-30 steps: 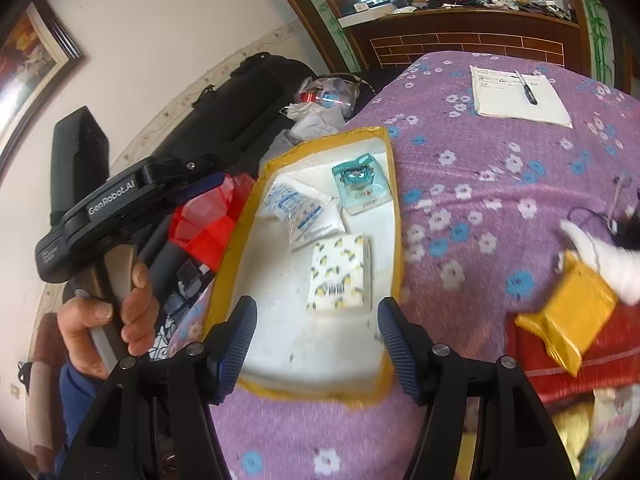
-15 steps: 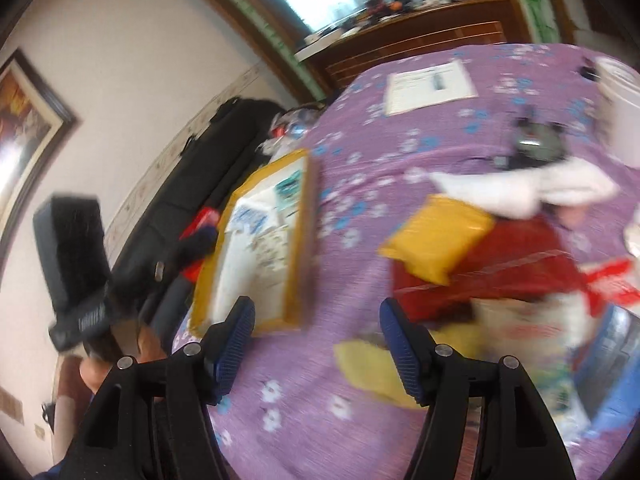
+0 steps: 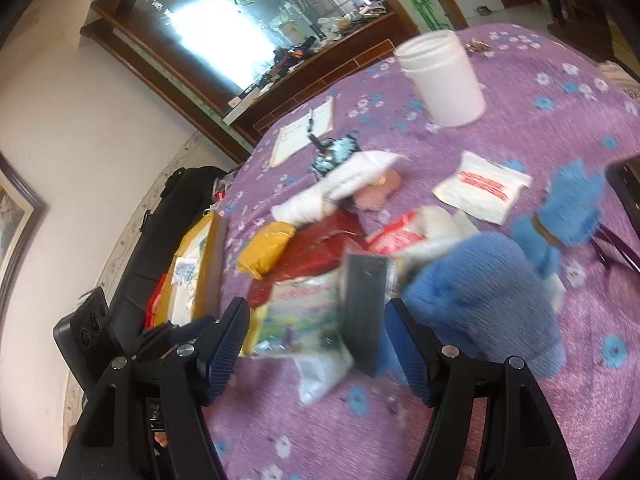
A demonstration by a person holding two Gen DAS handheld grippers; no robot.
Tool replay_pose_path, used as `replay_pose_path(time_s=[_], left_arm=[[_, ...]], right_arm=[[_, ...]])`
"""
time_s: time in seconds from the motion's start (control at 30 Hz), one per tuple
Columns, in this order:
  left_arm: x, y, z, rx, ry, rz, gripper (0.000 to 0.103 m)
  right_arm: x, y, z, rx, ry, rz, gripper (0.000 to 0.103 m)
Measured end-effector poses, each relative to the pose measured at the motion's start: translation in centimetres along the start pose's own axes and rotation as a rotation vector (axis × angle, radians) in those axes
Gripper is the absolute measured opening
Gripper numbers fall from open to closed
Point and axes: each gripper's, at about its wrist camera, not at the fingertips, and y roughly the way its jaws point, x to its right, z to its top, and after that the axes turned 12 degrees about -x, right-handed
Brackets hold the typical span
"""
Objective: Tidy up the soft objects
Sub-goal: 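Move both open tools back over the table, then grasp the yellow fuzzy towel with the left tool while the right tool grasps the white snack bag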
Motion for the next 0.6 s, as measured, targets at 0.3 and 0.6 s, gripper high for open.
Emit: replay_pose_path(time_s=[0.3,0.6], left_arm=[[1.0,3.8,0.8,-0.050,-0.017,0.055,0.038],[-0.4,2.4,-1.6,0.028,-0.143,-0.021,0.034]], right_arm=[[1.2,-0.5,-0.5,0.001,0.014,-0.001,0.074],[-2.8,1.6,0.0,-0.068,-0.118,-0.070,0.078]])
